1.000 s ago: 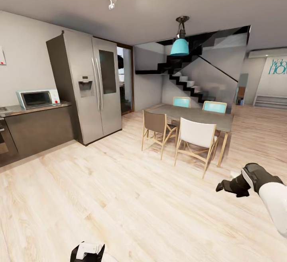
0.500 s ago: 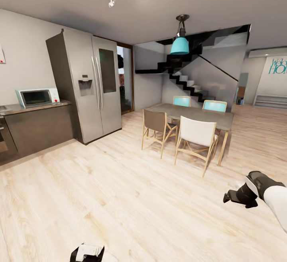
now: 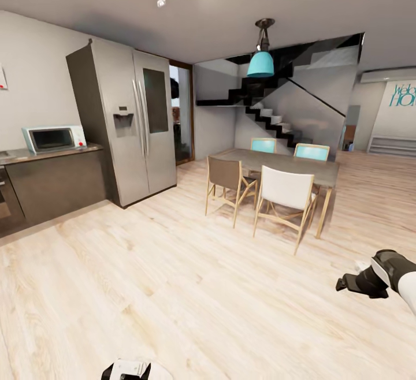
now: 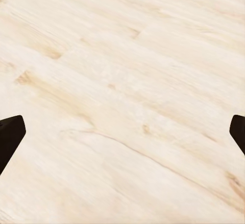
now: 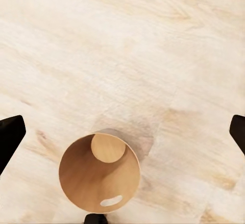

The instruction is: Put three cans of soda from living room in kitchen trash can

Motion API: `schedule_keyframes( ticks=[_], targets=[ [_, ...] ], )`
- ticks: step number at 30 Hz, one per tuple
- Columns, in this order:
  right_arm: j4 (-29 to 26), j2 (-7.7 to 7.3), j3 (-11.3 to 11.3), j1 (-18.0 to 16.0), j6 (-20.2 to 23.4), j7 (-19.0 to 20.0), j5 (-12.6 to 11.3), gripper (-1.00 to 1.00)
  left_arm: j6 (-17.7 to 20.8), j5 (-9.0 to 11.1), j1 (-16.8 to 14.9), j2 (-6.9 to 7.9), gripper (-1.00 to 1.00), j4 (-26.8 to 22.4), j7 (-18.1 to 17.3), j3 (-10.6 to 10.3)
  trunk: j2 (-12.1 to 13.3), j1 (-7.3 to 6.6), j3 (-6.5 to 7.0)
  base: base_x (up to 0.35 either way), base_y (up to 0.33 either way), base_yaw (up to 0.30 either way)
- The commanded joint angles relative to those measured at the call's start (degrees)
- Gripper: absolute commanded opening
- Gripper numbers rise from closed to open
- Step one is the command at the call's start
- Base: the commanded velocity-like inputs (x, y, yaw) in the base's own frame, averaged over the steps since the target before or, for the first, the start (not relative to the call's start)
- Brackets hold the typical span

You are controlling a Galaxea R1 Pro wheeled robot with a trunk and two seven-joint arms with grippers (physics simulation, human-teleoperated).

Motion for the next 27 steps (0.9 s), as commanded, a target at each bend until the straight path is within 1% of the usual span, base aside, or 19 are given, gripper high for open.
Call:
schedule_keyframes(
  ticks=[1,9,22,27],
  targets=[
    [-0.02,0.04,0.01,0.00,-0.13,0.06,-0.03,1.00,0.00,0.01,0.00,0.00,1.00,0.01,0.00,0.00,-0.42,0.23,-0.18,0.000,0.000,0.000],
    [-0.15,0.32,0.07,0.08,-0.63,0.27,-0.07,1.00,-0.04,0.04,0.00,0.00,1.00,0.07,0.02,0.12,-0.42,0.23,-0.18,-0.023,0.000,0.000],
    [-0.31,0.40,0.09,0.09,-0.77,0.27,0.25,1.00,-0.03,-0.06,0.00,0.02,1.00,0.12,0.00,0.23,-0.42,0.23,-0.18,-0.278,0.000,0.000],
    [-0.31,0.50,0.10,0.09,-0.84,0.26,0.23,1.00,-0.13,0.00,0.00,0.01,1.00,0.09,0.06,0.08,-0.42,0.23,-0.18,-0.111,0.000,-0.047]
  ],
)
